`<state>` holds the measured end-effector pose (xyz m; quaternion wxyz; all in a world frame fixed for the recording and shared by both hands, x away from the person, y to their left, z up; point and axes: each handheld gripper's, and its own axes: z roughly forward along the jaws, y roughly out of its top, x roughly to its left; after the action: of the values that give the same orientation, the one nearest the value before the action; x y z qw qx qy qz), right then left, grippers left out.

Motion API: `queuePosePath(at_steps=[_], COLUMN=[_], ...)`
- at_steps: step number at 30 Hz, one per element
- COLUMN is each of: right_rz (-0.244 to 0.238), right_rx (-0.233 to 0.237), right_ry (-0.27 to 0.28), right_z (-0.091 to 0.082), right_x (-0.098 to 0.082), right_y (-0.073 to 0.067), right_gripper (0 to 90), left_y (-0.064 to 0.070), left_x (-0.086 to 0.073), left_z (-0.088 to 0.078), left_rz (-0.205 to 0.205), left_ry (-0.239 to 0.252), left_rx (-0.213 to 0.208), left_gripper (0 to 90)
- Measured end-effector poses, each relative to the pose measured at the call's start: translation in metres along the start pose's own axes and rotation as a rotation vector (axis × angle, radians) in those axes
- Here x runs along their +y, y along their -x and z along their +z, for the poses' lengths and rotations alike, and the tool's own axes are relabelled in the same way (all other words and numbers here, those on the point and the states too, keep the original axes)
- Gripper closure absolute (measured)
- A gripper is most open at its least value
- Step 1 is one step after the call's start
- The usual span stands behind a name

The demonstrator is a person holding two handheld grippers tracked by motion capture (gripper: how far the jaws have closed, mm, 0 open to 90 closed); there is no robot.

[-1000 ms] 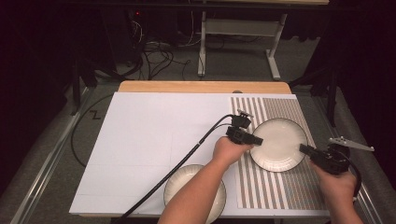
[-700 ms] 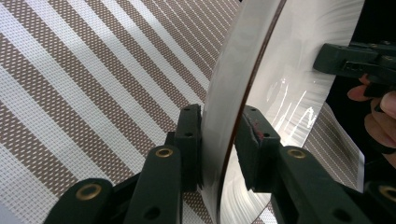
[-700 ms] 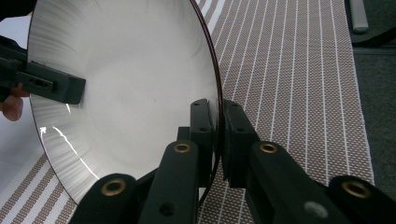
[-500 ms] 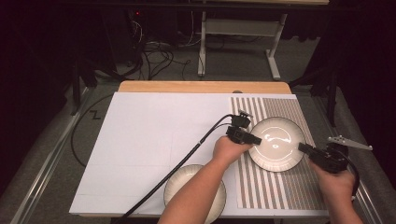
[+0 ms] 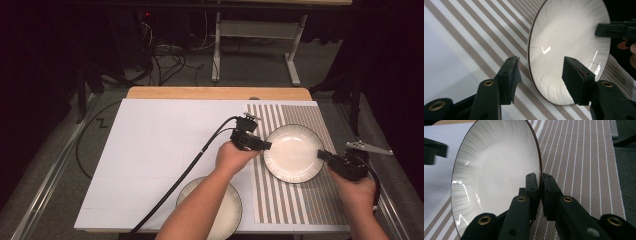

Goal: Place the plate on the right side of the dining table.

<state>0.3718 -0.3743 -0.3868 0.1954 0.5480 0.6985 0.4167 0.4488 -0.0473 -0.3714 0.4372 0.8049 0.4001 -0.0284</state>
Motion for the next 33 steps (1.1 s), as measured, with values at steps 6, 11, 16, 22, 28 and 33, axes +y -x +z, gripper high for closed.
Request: queuePosePath(at_steps=[6, 11, 16, 22, 28, 33], right_rz=[0.017, 0.021, 0.031, 0.065, 0.071, 0.085], right_rx=[-0.015, -0.03, -0.039, -0.053, -0.088, -0.106], right_ry=[-0.018, -0.031, -0.042, -0.061, -0.077, -0.097], right_z=[0.004, 0.008, 0.011, 0.015, 0.02, 0.024], right_x=[0.002, 0.003, 0.006, 0.005, 0.005, 0.002], right_y=[0.001, 0.001, 0.001, 0.003, 0.004, 0.008], right_gripper=[86.0, 85.6, 85.2, 84.2, 83.6, 83.1], left_y=[-0.006, -0.014, -0.023, -0.039, -0.056, -0.065], left_x=[-0.014, -0.033, -0.057, -0.089, -0.124, -0.153], left_z=[-0.041, -0.077, -0.113, -0.153, -0.187, -0.208], left_rz=[0.019, 0.05, 0.082, 0.105, 0.091, 0.09], left_ry=[0.057, 0.099, 0.16, 0.238, 0.301, 0.354], left_rx=[0.01, 0.033, 0.086, 0.138, 0.173, 0.218], left_gripper=[42.3, 39.9, 30.8, 19.5, 15.0, 8.7])
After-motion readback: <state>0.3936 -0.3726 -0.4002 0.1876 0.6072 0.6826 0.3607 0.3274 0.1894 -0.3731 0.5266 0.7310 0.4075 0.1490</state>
